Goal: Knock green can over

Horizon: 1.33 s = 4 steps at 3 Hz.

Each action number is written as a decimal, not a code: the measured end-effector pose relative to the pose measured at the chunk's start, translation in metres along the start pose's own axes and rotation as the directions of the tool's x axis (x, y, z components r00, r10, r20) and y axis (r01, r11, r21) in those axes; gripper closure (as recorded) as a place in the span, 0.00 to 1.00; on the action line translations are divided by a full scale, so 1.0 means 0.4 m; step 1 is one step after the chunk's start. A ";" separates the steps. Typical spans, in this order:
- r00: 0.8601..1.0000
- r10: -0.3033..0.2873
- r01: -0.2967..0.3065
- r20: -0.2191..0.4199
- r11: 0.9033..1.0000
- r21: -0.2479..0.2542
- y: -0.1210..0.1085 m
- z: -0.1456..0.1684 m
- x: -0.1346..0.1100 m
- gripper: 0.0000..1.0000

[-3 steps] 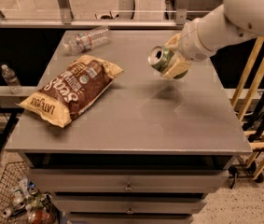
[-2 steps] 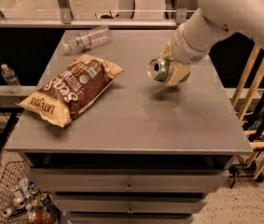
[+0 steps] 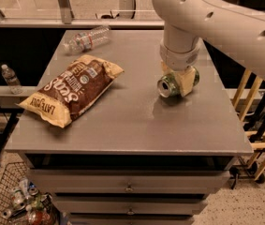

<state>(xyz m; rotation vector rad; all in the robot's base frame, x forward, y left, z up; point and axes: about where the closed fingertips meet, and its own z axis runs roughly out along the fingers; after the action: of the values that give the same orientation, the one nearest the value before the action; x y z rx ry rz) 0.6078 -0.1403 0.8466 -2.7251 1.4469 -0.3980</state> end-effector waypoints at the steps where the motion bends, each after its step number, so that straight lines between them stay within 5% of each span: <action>1: 1.000 0.015 -0.015 0.008 1.000 0.010 0.001 0.000 0.001 0.76; 3: 1.000 0.015 -0.015 0.007 1.000 0.012 0.003 0.001 0.001 0.20; 4: 1.000 0.015 -0.015 0.007 1.000 0.013 0.003 0.001 0.001 0.00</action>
Offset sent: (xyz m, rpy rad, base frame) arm -0.0003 -0.0009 0.0001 0.0139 -0.0042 -0.0108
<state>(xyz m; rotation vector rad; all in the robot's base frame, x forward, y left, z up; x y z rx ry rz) 0.6072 -0.1416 0.8460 -2.7013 1.4575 -0.3953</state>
